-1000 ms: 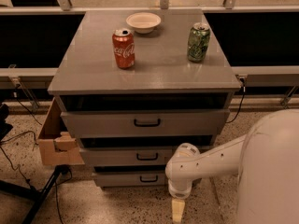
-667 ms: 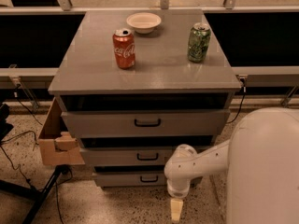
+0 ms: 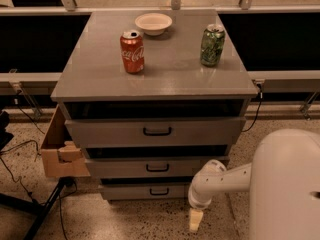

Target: Open bottom drawer

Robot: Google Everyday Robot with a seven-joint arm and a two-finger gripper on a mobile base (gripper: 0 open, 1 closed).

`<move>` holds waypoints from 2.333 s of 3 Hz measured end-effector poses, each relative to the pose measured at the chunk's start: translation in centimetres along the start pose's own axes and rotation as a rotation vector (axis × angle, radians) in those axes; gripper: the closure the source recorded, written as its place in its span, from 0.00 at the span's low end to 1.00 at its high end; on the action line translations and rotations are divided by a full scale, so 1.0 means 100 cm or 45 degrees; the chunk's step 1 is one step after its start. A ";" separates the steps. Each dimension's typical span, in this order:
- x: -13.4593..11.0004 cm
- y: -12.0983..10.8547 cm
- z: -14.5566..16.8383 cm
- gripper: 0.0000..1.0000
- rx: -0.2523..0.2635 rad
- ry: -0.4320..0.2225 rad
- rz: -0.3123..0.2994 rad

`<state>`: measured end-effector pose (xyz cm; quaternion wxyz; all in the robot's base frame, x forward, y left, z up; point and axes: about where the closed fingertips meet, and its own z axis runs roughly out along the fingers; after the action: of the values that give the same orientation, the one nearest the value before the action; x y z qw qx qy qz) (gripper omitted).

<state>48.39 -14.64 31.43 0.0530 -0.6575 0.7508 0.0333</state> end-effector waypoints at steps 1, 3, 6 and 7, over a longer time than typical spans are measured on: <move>0.014 -0.023 0.029 0.00 0.069 -0.032 -0.044; 0.033 -0.055 0.087 0.00 0.088 0.044 -0.073; 0.037 -0.086 0.118 0.48 0.137 0.098 -0.099; 0.037 -0.086 0.115 0.71 0.137 0.098 -0.099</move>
Offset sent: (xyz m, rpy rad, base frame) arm 0.0620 -0.0354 -0.0996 -0.0444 -0.0774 0.0581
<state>56.84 -18.02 19.70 0.0606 -0.6832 0.7269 -0.0346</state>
